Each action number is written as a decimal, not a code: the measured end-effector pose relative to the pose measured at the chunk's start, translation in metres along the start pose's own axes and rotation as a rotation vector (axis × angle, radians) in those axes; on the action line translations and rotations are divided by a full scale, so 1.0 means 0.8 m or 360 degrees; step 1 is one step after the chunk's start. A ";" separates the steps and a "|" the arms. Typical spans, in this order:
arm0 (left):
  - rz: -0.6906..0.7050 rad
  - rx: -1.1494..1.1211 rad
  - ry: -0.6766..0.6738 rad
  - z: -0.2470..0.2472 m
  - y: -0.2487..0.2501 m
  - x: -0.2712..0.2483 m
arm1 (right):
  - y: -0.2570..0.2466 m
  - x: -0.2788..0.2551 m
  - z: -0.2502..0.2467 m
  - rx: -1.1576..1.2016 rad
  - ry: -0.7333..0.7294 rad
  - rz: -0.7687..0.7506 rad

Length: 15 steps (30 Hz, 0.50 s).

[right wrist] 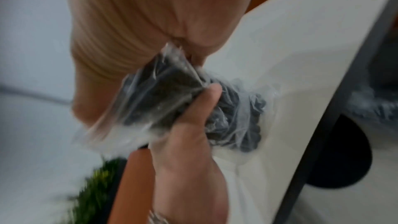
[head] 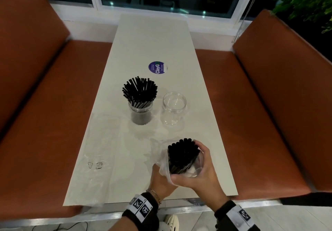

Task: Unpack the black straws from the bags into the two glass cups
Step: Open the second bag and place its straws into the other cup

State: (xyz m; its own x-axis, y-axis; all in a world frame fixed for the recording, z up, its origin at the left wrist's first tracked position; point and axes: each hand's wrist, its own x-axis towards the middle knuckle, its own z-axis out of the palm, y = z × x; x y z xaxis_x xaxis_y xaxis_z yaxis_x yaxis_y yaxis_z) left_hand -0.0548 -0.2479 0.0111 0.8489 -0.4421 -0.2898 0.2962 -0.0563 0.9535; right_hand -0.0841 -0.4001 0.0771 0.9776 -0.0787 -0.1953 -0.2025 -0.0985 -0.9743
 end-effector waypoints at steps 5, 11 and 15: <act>-0.0206 -0.0047 0.0215 -0.005 -0.016 0.000 | 0.001 0.005 -0.016 0.0032 -0.0257 -0.0009; 0.0050 0.0096 0.0355 0.003 -0.003 0.025 | 0.042 0.031 0.004 0.0014 -0.0031 0.0044; -0.0086 0.0323 0.0212 -0.003 -0.032 0.034 | 0.069 0.033 0.015 0.0048 0.0025 0.0158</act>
State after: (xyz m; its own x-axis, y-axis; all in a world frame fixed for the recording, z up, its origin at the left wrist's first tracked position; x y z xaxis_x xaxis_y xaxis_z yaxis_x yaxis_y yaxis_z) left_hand -0.0380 -0.2565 -0.0216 0.8883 -0.3124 -0.3367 0.2603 -0.2616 0.9294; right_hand -0.0688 -0.3957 0.0172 0.9517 -0.1022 -0.2894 -0.2963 -0.0598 -0.9532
